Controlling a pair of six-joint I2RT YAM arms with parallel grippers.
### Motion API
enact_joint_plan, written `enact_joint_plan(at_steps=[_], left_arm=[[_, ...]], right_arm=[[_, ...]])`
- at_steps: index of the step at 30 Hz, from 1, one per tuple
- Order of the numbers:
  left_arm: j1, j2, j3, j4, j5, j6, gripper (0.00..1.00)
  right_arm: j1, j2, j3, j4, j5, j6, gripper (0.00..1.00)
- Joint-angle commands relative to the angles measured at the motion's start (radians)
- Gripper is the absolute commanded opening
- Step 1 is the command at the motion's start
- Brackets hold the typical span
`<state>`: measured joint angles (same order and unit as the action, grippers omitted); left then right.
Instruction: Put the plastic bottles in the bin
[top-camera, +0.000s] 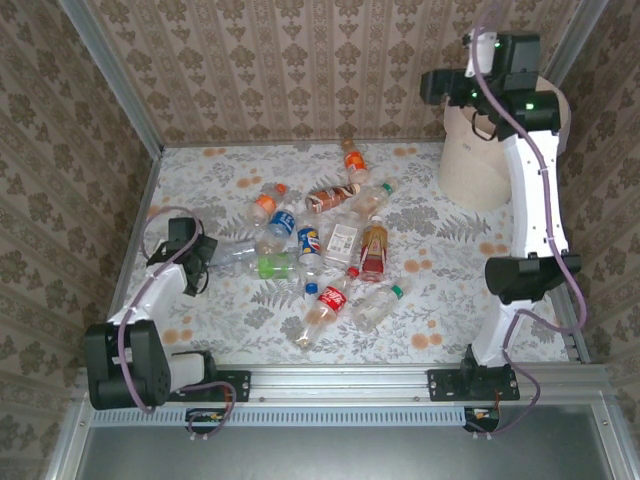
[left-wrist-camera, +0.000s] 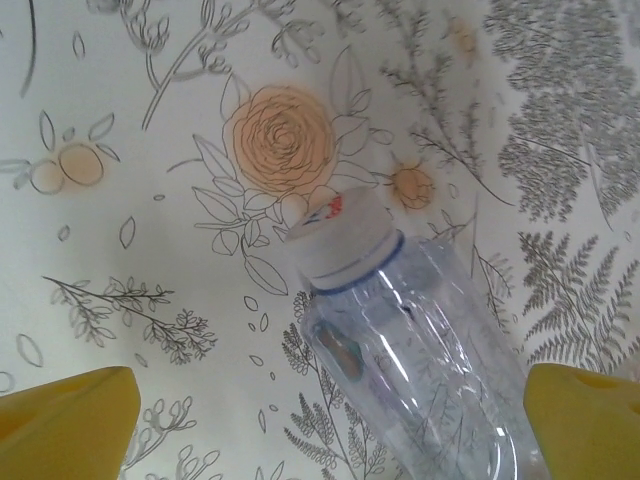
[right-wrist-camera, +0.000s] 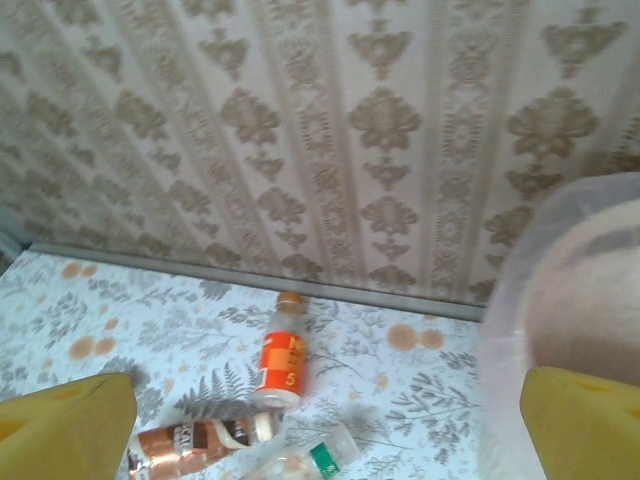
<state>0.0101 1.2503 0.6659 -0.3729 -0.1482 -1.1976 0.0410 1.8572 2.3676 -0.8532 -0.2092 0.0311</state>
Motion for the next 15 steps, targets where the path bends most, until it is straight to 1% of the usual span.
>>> enact_joint_plan(at_steps=[1, 4, 6, 10, 13, 15], left_arm=[[0.024, 0.049, -0.003, 0.084, 0.074, -0.121, 1.0], [0.036, 0.099, 0.003, 0.134, 0.091, -0.143, 1.0], [0.036, 0.135, 0.015, 0.168, 0.106, -0.14, 1.0], [0.036, 0.209, 0.05, 0.176, 0.128, -0.163, 1.0], [0.036, 0.255, 0.046, 0.219, 0.148, -0.219, 1.0], [0.037, 0.283, 0.053, 0.243, 0.141, -0.232, 0.99]], right_arm=[[0.061, -0.097, -0.193, 0.147, 0.047, -0.039, 1.0], [0.102, -0.218, -0.448, 0.365, 0.014, 0.02, 1.0], [0.13, -0.295, -0.608, 0.48, -0.026, 0.054, 1.0], [0.193, -0.434, -0.908, 0.693, -0.059, 0.106, 1.0], [0.226, -0.524, -1.076, 0.785, -0.084, 0.145, 1.0], [0.243, -0.569, -1.163, 0.828, -0.083, 0.168, 1.0]])
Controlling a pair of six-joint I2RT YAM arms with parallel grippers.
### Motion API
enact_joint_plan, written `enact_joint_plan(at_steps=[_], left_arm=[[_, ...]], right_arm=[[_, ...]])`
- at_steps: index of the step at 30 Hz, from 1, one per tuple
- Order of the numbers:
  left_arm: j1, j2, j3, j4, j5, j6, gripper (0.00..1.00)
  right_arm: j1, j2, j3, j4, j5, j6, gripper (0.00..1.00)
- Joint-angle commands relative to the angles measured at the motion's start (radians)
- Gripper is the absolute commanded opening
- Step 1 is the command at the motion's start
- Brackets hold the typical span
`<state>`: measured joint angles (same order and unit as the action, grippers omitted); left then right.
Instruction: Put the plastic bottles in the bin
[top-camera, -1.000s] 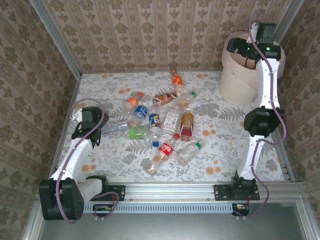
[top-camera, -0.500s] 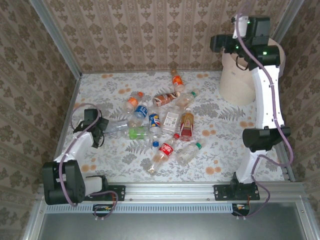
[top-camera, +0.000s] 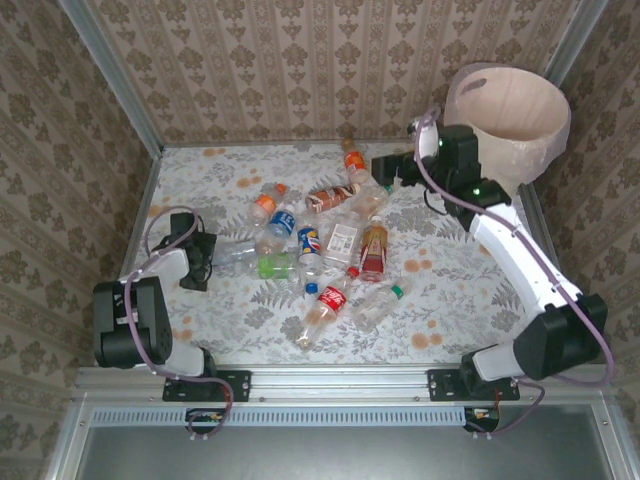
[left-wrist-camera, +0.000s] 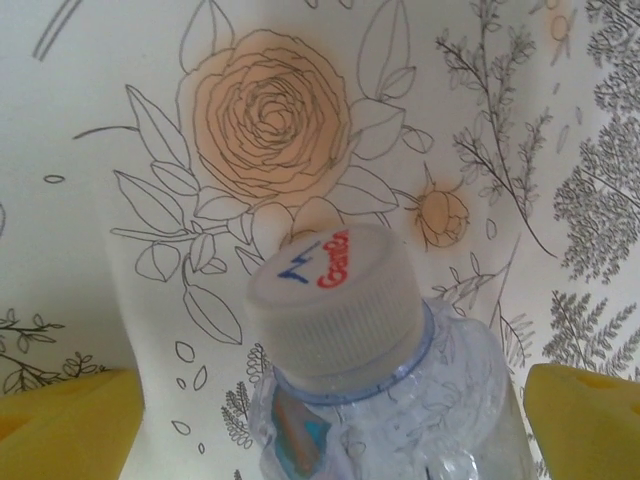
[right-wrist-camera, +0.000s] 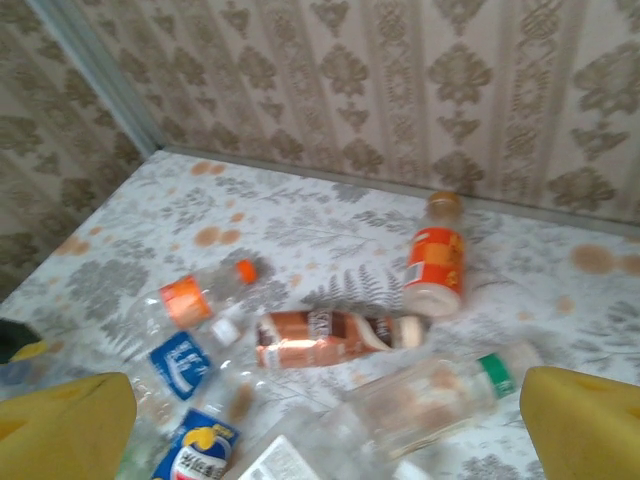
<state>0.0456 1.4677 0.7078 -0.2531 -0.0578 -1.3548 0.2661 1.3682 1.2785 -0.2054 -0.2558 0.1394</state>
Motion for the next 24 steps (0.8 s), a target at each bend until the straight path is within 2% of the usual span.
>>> enact_joint_plan(at_steps=[1, 6, 10, 15, 24], left_arm=[[0.0, 0.079, 0.02, 0.124, 0.041, -0.072, 0.97], [0.0, 0.16, 0.039, 0.2, 0.049, -0.077, 0.82], [0.0, 0.217, 0.054, 0.277, 0.083, -0.065, 0.74], [0.001, 0.23, 0.096, 0.284, 0.092, 0.016, 0.69], [0.013, 0.128, 0.103, 0.281, 0.028, 0.149, 0.65]], right_arm=[[0.022, -0.103, -0.118, 0.206, -0.039, 0.074, 1.0], [0.027, -0.191, -0.261, 0.256, -0.033, 0.116, 1.0], [0.027, -0.235, -0.302, 0.227, -0.007, 0.098, 1.0], [0.027, -0.254, -0.326, 0.218, 0.022, 0.08, 1.0], [0.026, -0.225, -0.347, 0.264, 0.013, 0.081, 1.0]])
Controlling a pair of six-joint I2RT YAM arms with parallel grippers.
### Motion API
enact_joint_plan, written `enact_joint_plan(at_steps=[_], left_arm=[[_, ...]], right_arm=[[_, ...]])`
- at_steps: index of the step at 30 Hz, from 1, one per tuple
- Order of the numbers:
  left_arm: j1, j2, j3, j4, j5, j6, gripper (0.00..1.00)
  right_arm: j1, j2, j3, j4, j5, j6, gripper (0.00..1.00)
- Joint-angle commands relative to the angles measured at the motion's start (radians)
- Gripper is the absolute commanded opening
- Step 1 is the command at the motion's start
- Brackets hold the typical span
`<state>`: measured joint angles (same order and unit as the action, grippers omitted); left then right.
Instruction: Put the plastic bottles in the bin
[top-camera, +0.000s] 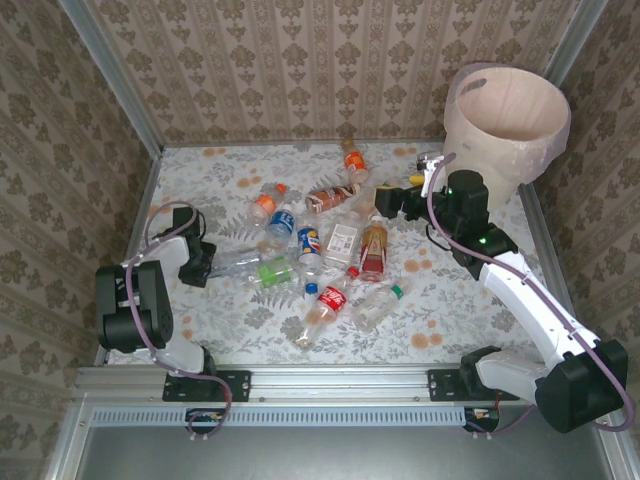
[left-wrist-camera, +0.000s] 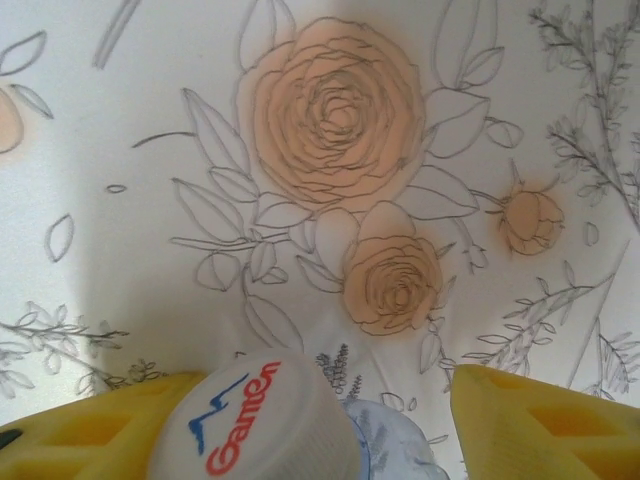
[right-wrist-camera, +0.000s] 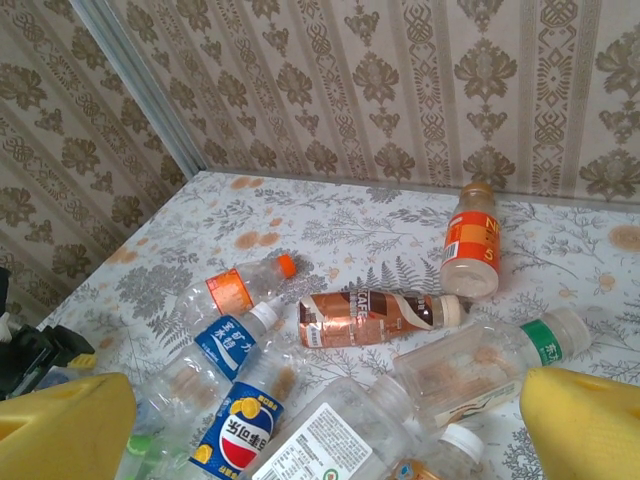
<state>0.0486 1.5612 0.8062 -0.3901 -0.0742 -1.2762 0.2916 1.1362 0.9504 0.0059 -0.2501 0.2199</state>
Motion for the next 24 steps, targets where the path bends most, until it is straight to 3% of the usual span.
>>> enact_joint_plan(at_steps=[1, 13, 14, 17, 18, 24], left_arm=[[0.013, 0.02, 0.003, 0.419, 0.032, 0.083, 0.65], [0.041, -0.103, 0.034, 0.41, 0.038, 0.264, 0.62], [0.041, -0.099, 0.051, 0.366, 0.047, 0.267, 0.66], [0.029, -0.065, 0.114, 0.231, 0.083, 0.275, 0.94], [0.018, -0.048, 0.144, 0.195, 0.093, 0.286, 0.98], [-0.084, 0.098, 0.318, 0.018, 0.08, 0.296, 1.0]], right_arm=[[0.002, 0.015, -0.021, 0.058, 0.006, 0.003, 1.0], [0.096, 0.147, -0.041, 0.14, 0.037, -0.026, 1.0], [0.101, 0.155, -0.037, 0.144, 0.039, -0.03, 1.0], [0.109, 0.171, -0.029, 0.153, 0.039, -0.037, 1.0], [0.109, 0.175, -0.026, 0.154, 0.04, -0.04, 1.0], [0.111, 0.181, -0.023, 0.157, 0.049, -0.05, 1.0]])
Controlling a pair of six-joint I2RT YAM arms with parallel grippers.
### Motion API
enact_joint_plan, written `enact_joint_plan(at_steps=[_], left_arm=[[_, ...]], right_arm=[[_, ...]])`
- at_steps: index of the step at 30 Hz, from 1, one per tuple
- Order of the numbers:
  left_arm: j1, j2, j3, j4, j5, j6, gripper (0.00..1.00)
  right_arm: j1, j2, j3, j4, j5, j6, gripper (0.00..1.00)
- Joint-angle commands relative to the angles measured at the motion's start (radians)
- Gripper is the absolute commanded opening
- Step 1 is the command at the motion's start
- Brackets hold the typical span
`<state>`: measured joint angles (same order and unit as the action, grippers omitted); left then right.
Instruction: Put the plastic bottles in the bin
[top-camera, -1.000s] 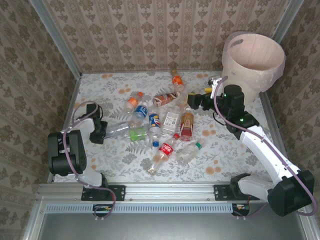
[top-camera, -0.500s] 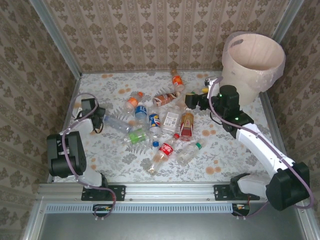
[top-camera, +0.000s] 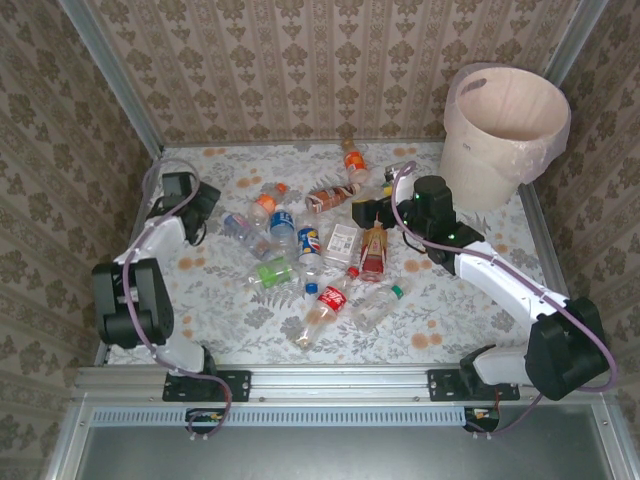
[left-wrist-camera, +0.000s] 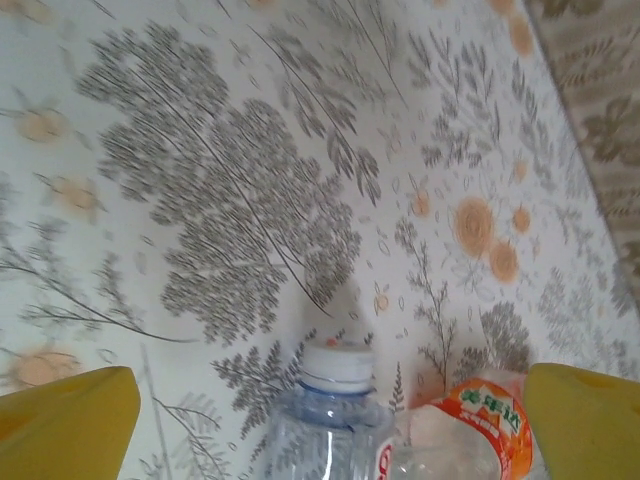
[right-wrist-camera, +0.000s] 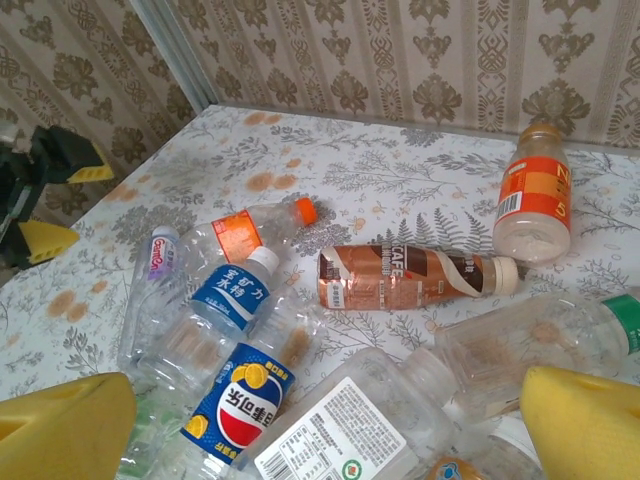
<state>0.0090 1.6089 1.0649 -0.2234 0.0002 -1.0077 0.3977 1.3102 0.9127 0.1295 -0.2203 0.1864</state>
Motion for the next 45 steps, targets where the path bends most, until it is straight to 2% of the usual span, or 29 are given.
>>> enact_joint_plan(at_steps=[1, 6, 10, 25, 28, 30, 35, 40, 45], left_arm=[[-0.058, 0.074, 0.076, -0.163, -0.001, 0.018, 1.0], [-0.114, 0.202, 0.199, -0.268, 0.0, 0.0, 0.97], [-0.136, 0.25, 0.223, -0.314, -0.033, -0.016, 0.93], [-0.142, 0.322, 0.192, -0.24, -0.046, -0.025, 0.75], [-0.141, 0.32, 0.185, -0.204, -0.036, -0.006, 0.66], [-0.141, 0.297, 0.171, -0.18, -0.047, 0.015, 0.6], [-0.128, 0.176, 0.11, -0.103, -0.083, 0.078, 0.51], [-0.141, 0.021, 0.05, -0.043, -0.114, 0.157, 0.5], [-0.213, -0.149, 0.003, 0.069, -0.137, 0.287, 0.48]], right_arm=[[0.006, 0.005, 0.012, 0.03, 0.022, -0.019, 1.0], [0.007, -0.018, -0.006, 0.014, 0.046, -0.04, 1.0], [0.008, -0.036, -0.02, 0.004, 0.061, -0.051, 1.0], [0.008, -0.056, -0.046, 0.004, 0.076, -0.059, 1.0], [0.009, -0.058, -0.046, 0.001, 0.074, -0.056, 1.0], [0.009, -0.06, -0.047, -0.002, 0.075, -0.051, 1.0], [0.011, -0.069, -0.052, -0.007, 0.069, -0.02, 1.0], [0.013, -0.081, -0.067, -0.043, 0.052, 0.06, 1.0], [0.016, -0.097, -0.121, 0.025, 0.045, 0.163, 1.0]])
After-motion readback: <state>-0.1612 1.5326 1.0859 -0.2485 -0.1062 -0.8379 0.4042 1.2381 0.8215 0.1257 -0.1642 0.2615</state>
